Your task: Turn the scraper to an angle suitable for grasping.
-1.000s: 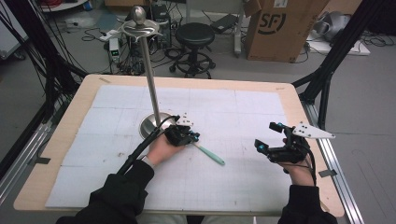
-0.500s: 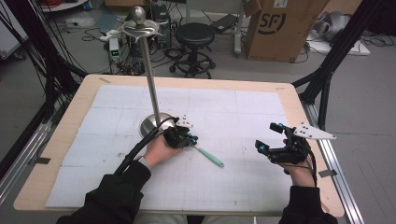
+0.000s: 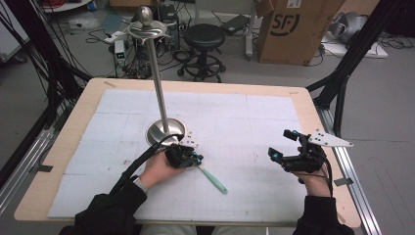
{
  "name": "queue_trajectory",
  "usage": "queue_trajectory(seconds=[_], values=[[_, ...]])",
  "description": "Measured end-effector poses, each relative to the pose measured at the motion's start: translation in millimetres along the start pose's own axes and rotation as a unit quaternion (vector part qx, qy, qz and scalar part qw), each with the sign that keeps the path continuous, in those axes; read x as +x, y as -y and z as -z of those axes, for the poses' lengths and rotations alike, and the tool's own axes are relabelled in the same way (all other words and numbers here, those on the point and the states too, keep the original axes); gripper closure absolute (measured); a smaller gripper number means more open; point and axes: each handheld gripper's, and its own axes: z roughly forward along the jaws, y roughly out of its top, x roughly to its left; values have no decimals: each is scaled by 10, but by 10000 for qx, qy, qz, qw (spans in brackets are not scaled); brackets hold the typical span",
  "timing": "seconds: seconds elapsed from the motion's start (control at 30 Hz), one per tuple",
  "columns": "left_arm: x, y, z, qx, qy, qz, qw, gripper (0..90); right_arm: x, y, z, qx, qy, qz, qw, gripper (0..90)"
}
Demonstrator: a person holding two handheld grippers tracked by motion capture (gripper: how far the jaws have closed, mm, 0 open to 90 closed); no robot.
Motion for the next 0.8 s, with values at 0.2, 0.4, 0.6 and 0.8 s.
queue_trajectory(seconds=[0.2, 0.4, 0.6, 0.8], values=[[-183, 135, 163, 120, -4, -316, 9994, 900, 13, -1, -7, 24, -2, -6, 10000, 7], [-156, 128, 154, -116, -10, -284, 9995, 900, 61, -44, -59, -48, -185, 8, 9998, 7], [101, 132, 74, -310, -20, 119, 9994, 900, 57, -26, -109, 125, -182, 22, 9998, 7], [90, 133, 94, -201, -123, 138, 9996, 900, 32, -7, -89, 101, -170, -7, 9998, 7]])
